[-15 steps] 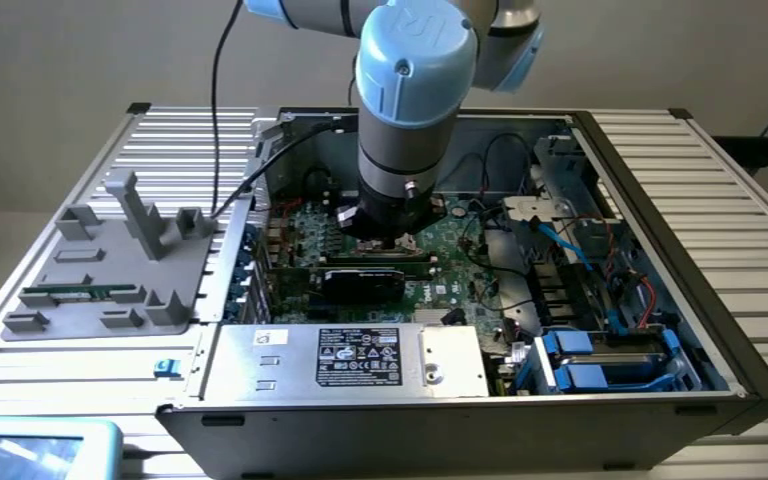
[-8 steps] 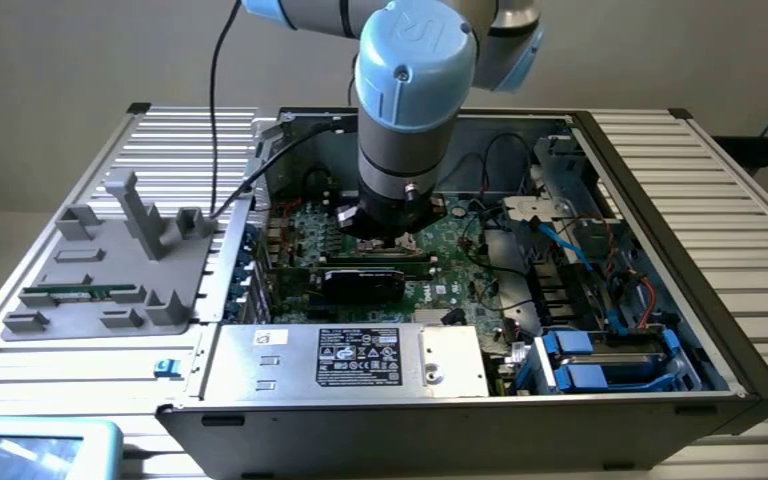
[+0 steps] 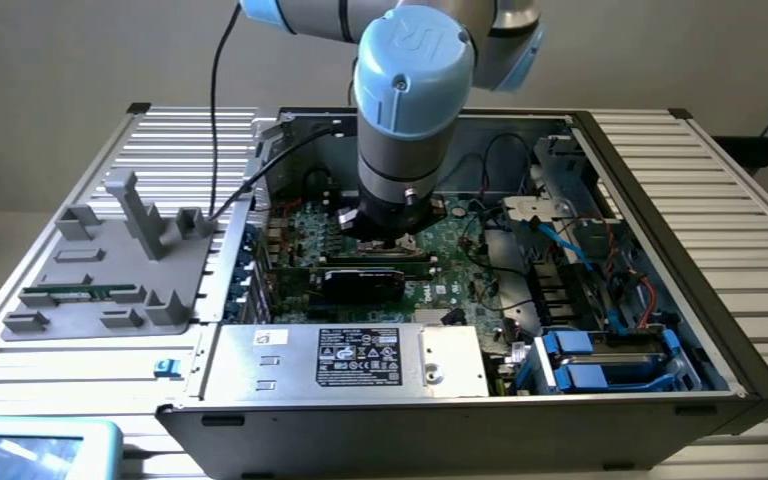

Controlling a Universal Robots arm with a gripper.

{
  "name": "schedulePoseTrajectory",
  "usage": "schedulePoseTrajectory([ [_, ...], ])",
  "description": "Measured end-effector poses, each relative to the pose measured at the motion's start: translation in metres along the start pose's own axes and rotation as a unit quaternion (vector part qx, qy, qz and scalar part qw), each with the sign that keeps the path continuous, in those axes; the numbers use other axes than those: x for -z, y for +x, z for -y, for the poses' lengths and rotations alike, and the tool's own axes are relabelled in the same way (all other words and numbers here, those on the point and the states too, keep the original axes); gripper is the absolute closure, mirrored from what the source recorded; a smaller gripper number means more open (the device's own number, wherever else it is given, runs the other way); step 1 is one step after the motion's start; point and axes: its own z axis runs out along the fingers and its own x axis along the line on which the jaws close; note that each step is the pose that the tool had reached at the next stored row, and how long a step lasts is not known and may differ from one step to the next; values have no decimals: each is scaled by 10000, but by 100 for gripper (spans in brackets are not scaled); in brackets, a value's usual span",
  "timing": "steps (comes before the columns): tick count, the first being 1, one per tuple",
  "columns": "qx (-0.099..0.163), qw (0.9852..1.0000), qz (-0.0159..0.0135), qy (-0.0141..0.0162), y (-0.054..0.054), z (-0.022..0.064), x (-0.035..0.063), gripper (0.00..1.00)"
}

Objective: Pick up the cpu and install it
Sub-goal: 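Install the second cpu locking lever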

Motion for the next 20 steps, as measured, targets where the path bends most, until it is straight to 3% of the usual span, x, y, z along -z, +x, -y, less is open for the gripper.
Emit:
schedulePoseTrajectory([
  [6, -7, 10000, 15, -10, 18, 2, -10, 91],
  [13, -7, 10000, 81, -38, 34, -6, -31, 91],
  [20, -11, 9999, 110, -38, 54, -7, -54, 91],
])
